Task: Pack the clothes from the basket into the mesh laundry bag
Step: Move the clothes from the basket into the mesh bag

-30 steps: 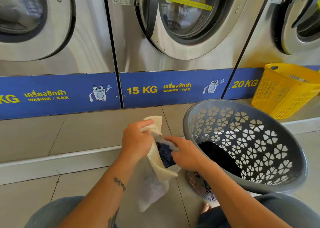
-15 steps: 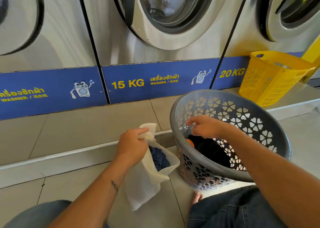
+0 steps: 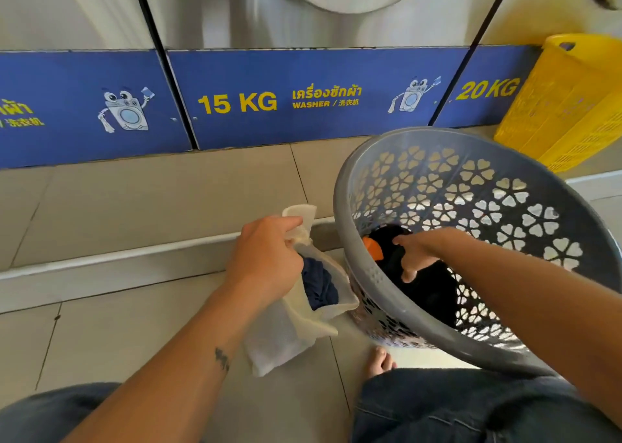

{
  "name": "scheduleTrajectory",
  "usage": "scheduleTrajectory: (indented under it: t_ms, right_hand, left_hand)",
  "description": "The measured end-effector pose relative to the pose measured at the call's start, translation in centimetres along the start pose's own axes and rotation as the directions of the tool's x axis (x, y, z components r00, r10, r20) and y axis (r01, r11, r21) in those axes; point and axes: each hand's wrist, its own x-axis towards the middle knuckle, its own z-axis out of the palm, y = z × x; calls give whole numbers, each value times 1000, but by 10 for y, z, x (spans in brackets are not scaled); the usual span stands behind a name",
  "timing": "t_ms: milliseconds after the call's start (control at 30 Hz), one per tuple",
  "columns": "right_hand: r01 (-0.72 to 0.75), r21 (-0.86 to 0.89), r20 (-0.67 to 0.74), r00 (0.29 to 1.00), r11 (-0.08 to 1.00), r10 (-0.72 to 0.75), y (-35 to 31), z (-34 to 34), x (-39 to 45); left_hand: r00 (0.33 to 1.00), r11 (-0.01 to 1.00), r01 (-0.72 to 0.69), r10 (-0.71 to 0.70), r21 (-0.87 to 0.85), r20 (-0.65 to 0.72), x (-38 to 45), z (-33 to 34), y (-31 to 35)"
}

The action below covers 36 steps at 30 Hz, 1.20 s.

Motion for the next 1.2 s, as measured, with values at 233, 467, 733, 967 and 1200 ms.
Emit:
scheduleTrajectory:
  t_ms: [233,467,733,967,1200]
  right_hand:
    - [-47,206,58,998,978,36,6,43,83]
    - [178,77,-92,981,981,-171,-17,89,103]
    - [104,202,-112,990,974,-83,4,24,59]
    - [240,441,-239,960,865,-144,29,-1,-12]
    - [475,611,-544,833,634,-101,42,-24,-104]
  left_hand:
    - [996,996,-76,78,44,-38,16,11,-7]
    - [996,995,-80,82,66,-38,20,16,-6]
    - [997,991,-73,74,114,-4,13,6,-4]
    - [1000,1000,-1,1,21,1,1,-15,-13]
    - [969,975,-40,-15,-217,-245,-19,-57,11]
